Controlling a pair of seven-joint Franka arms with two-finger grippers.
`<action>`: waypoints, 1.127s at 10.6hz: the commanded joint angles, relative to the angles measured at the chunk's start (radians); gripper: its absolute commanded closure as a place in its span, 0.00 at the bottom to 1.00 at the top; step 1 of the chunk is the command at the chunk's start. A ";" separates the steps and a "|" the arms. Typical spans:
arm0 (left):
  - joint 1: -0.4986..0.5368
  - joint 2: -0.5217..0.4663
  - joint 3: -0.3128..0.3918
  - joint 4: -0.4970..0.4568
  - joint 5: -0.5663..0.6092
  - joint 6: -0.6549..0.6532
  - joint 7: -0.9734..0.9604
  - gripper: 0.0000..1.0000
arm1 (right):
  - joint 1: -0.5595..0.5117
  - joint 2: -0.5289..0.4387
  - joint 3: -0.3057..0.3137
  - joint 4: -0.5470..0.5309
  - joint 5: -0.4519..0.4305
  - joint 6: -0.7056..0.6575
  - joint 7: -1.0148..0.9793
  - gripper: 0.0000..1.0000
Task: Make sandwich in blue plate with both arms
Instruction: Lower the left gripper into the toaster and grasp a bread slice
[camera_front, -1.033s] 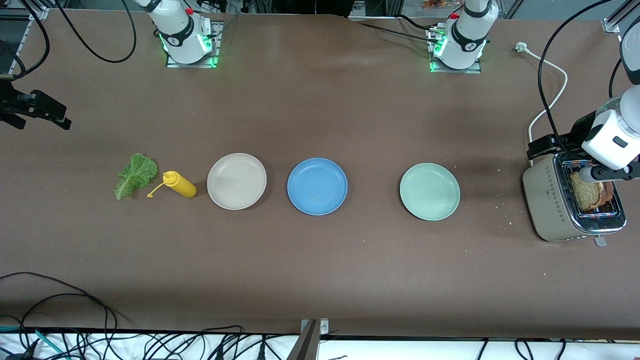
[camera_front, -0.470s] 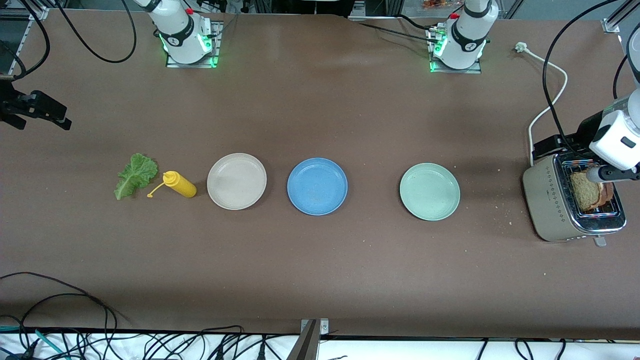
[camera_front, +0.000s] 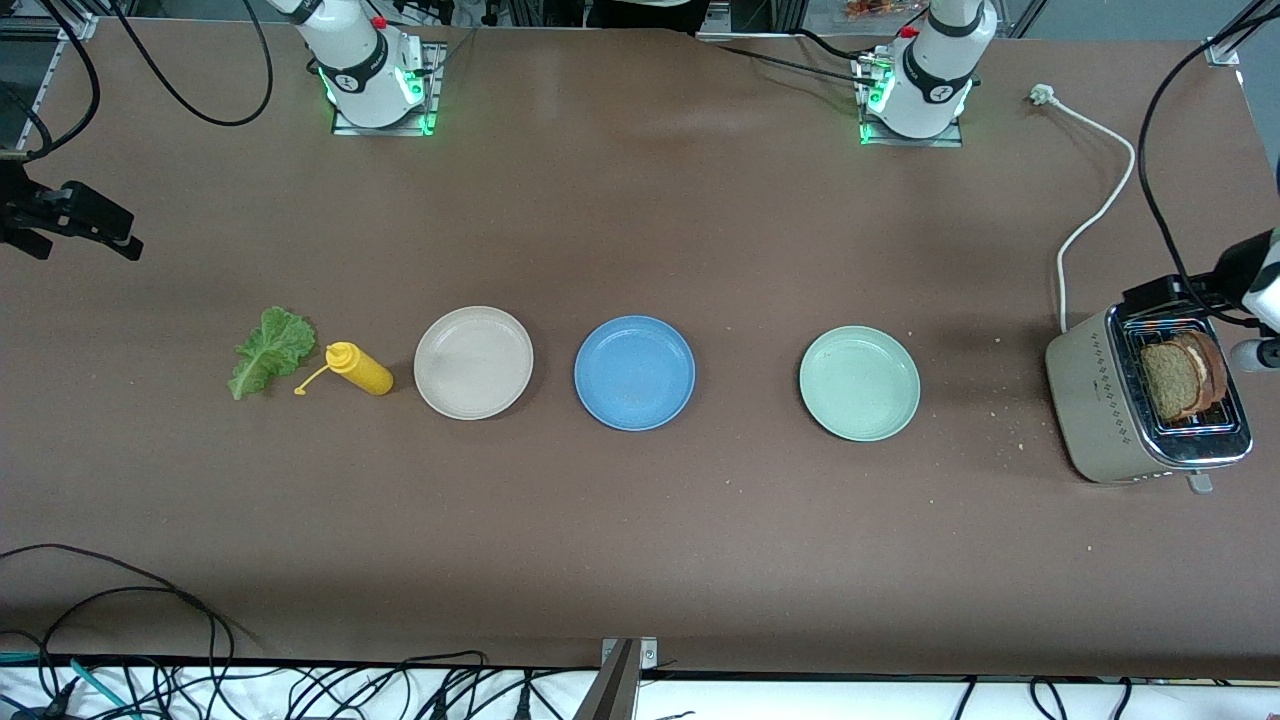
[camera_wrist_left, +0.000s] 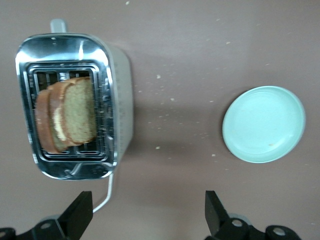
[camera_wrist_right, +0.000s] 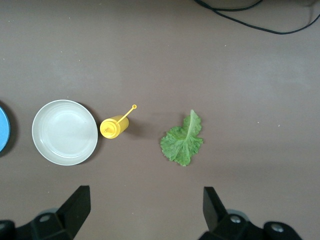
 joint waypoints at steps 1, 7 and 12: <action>0.040 0.068 -0.003 0.011 0.064 0.017 0.082 0.05 | -0.003 0.005 0.001 0.016 0.009 -0.011 0.004 0.00; 0.095 0.212 0.002 0.042 0.169 0.116 0.119 0.01 | -0.005 0.005 0.001 0.016 0.009 -0.012 0.007 0.00; 0.104 0.259 0.001 0.065 0.184 0.142 0.119 0.25 | -0.006 0.011 -0.001 0.016 0.011 -0.012 0.007 0.00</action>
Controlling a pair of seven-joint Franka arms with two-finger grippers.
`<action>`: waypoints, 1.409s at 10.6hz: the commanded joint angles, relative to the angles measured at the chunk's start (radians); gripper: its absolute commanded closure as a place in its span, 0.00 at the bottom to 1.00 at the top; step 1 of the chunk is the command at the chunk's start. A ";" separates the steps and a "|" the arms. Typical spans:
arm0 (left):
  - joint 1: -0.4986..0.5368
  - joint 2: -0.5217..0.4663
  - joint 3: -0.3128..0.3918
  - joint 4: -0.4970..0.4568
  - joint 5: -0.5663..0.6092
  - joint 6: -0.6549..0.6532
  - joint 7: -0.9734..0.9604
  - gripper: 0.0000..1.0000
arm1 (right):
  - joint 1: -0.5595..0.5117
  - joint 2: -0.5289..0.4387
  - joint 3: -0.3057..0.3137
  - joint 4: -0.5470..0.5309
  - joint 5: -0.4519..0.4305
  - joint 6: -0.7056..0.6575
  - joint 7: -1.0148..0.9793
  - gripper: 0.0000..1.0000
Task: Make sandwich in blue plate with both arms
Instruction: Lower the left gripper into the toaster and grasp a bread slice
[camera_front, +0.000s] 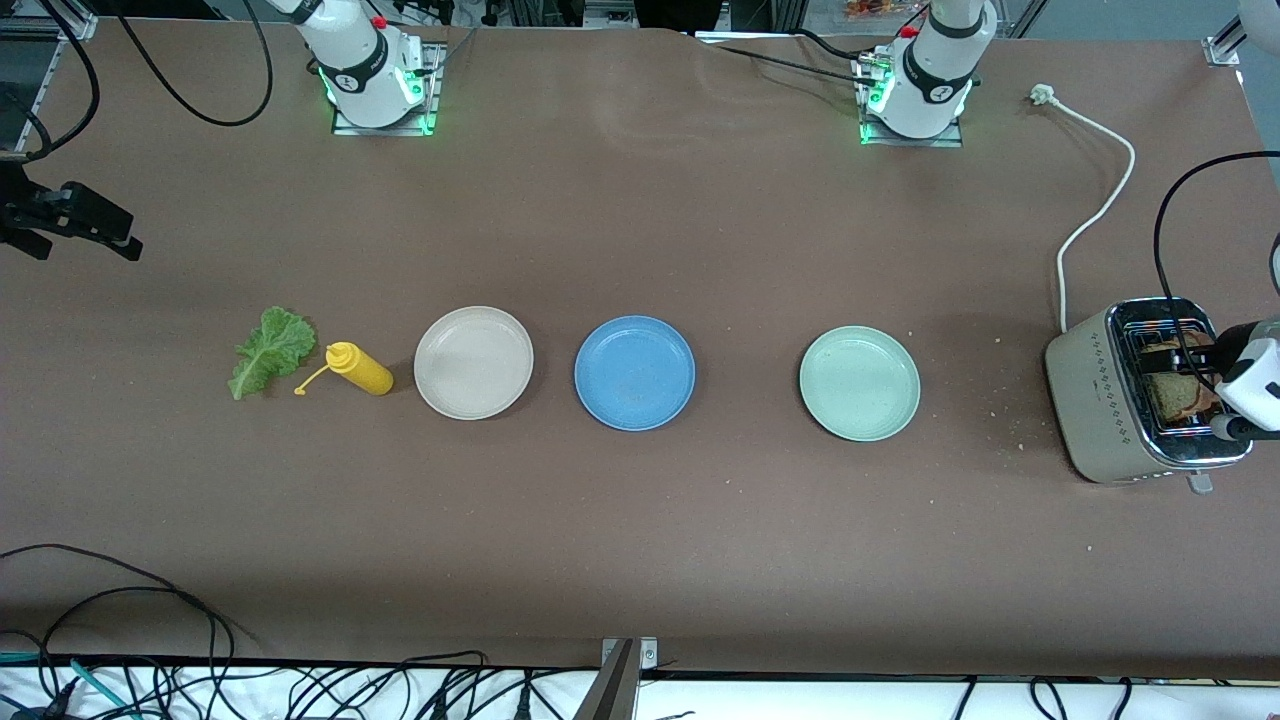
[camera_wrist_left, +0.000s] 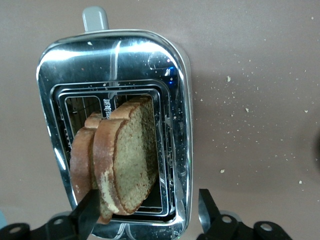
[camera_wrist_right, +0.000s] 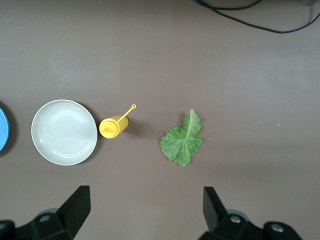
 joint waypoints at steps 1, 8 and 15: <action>0.003 0.013 -0.001 0.034 0.036 -0.005 0.019 0.25 | -0.005 0.010 0.000 0.016 0.011 -0.012 0.007 0.00; 0.000 0.039 -0.002 0.037 0.096 -0.005 0.017 0.25 | -0.005 0.010 0.000 0.016 0.011 -0.013 0.007 0.00; -0.007 0.044 -0.004 0.037 0.100 -0.005 0.017 0.78 | -0.005 0.010 0.000 0.016 0.009 -0.012 0.008 0.00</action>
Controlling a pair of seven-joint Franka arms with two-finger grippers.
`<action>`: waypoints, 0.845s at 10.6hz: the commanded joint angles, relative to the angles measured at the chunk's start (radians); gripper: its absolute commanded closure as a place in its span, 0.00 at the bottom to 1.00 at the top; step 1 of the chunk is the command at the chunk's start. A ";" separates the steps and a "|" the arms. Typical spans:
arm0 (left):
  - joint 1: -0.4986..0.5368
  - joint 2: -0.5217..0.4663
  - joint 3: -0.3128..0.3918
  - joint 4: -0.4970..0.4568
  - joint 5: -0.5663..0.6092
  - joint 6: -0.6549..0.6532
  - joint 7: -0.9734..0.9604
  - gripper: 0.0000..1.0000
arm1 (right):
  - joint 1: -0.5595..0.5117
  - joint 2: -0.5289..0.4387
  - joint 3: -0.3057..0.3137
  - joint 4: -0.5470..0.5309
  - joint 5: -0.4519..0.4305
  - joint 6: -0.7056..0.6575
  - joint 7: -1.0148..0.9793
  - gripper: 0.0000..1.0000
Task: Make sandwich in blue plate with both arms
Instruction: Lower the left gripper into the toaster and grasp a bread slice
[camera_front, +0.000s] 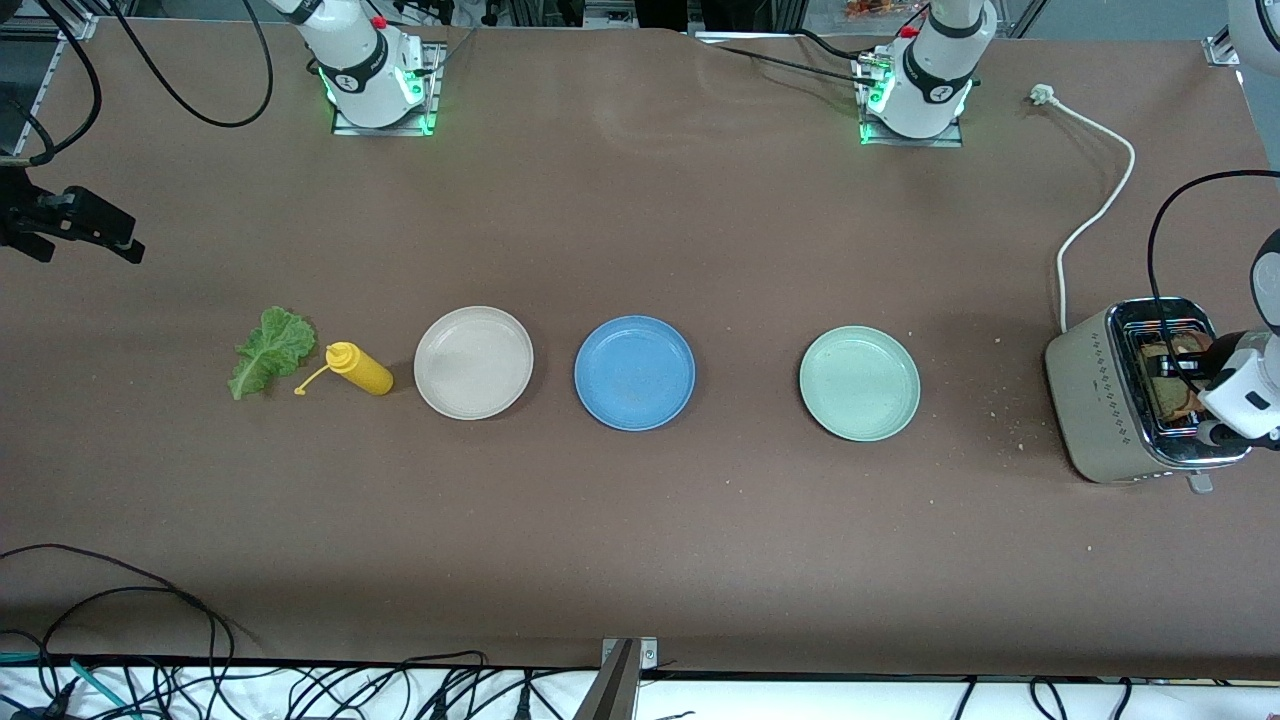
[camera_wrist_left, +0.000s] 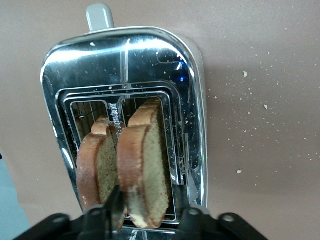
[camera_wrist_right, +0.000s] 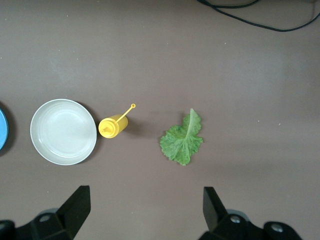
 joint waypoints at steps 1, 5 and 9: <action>0.000 0.010 0.001 0.025 0.030 -0.007 0.017 0.91 | -0.004 0.004 0.000 0.016 0.009 -0.013 0.006 0.00; 0.003 0.002 0.001 0.030 0.032 -0.010 0.018 1.00 | -0.004 0.004 0.000 0.016 0.009 -0.012 0.006 0.00; -0.002 -0.031 -0.014 0.146 0.014 -0.201 0.112 1.00 | -0.004 0.004 0.000 0.016 0.009 -0.012 0.006 0.00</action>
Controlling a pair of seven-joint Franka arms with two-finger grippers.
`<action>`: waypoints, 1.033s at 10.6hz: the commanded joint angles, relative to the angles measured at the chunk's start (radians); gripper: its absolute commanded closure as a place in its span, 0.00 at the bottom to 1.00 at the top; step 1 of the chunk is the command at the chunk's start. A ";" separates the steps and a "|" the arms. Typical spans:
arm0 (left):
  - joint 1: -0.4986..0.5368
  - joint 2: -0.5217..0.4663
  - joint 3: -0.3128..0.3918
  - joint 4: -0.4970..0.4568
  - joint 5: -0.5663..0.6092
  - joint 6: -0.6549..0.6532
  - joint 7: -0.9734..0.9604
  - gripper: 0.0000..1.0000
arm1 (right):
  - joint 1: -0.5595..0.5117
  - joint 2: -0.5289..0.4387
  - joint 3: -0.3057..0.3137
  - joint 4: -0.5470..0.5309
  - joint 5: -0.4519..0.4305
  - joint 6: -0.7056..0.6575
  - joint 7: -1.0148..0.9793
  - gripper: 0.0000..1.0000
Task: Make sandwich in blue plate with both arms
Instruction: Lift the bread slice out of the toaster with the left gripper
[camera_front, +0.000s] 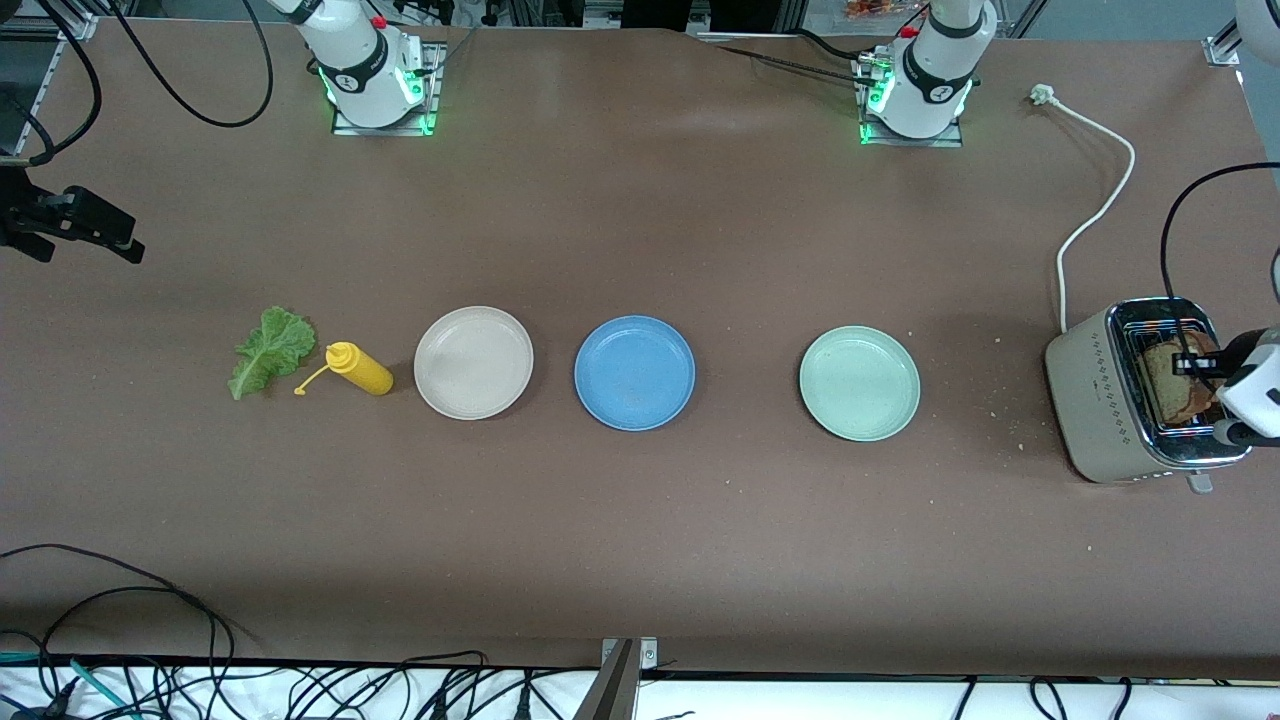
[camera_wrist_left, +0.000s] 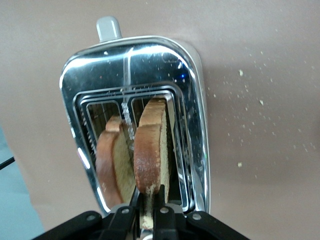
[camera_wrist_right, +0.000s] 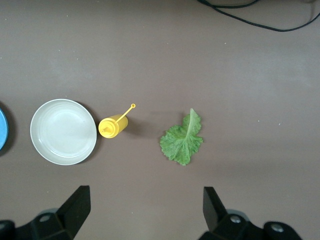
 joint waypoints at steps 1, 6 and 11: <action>-0.005 -0.044 -0.029 0.107 -0.018 -0.191 0.052 1.00 | -0.004 0.004 0.000 0.016 0.009 -0.012 0.006 0.00; -0.037 -0.130 -0.098 0.143 -0.288 -0.337 -0.251 1.00 | -0.004 0.004 0.000 0.016 0.009 -0.012 0.006 0.00; -0.113 -0.090 -0.343 0.064 -0.534 -0.162 -0.757 1.00 | -0.004 0.004 0.000 0.016 0.009 -0.012 0.006 0.00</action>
